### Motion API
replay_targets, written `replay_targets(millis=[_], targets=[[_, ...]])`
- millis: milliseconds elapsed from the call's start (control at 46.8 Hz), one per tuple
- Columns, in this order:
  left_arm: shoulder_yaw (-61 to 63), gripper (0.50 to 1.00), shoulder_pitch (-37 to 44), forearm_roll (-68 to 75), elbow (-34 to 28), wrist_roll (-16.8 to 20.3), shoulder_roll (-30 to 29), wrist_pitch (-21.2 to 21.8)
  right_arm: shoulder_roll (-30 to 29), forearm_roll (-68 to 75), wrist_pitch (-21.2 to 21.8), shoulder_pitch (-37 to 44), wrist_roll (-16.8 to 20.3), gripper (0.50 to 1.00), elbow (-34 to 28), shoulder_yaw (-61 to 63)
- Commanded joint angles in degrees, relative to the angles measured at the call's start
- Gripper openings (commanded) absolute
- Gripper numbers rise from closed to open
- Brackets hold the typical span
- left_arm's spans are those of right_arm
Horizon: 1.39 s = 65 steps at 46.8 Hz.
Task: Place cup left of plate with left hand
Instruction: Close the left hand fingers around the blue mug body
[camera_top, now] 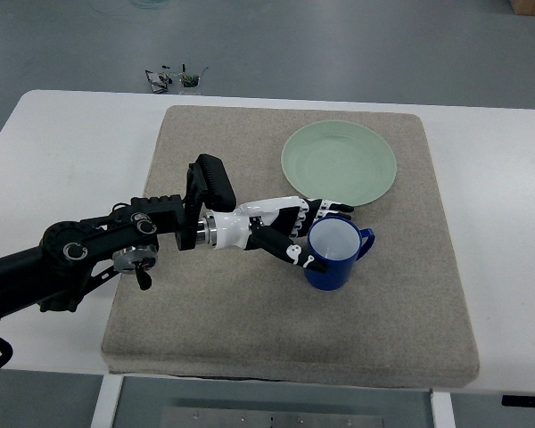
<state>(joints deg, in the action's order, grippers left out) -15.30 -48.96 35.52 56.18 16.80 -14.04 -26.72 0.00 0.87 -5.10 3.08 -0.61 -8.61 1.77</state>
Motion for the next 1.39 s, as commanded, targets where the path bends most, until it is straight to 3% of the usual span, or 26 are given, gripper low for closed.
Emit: replay_targets(millis=[0,663,706,813,877,1048,1134,1369], targets=[[0.00,0.992,0.00,-0.01,-0.55,-0.19,0.51,0.00,0.00,0.01,0.00,0.00,0.00,0.934,0.00,-0.01],[0.09,0.979,-0.08,0.43,-2.22,-0.72,3.06,0.18,0.00,0.01,0.00,0.00,0.00,0.934,0.00,0.08],[0.09,0.958,-0.08,1.48,-2.39,-0.72,3.15,0.18,0.00,0.01,0.00,0.00,0.00,0.934,0.00,-0.01],[0.00,0.823,0.00,4.21,-2.48,-0.54,3.23,0.44,0.00,0.01,0.00,0.00,0.00,0.934,0.00,-0.01],[-0.08,0.804,-0.08,4.38,-2.83,-0.54,3.32,0.44,0.00,0.01,0.00,0.00,0.00,0.934,0.00,0.08],[-0.26,0.660,-0.08,4.38,-3.36,-0.45,4.11,0.53,0.00,0.01,0.00,0.00,0.00,0.934,0.00,-0.01],[-0.79,0.630,0.00,4.38,-3.98,-0.28,4.55,0.53,0.00,0.01,0.00,0.00,0.00,0.934,0.00,0.08],[-1.14,0.630,0.09,4.30,-4.24,0.16,4.82,1.14,0.00,0.01,0.00,0.00,0.00,0.934,0.00,0.08]])
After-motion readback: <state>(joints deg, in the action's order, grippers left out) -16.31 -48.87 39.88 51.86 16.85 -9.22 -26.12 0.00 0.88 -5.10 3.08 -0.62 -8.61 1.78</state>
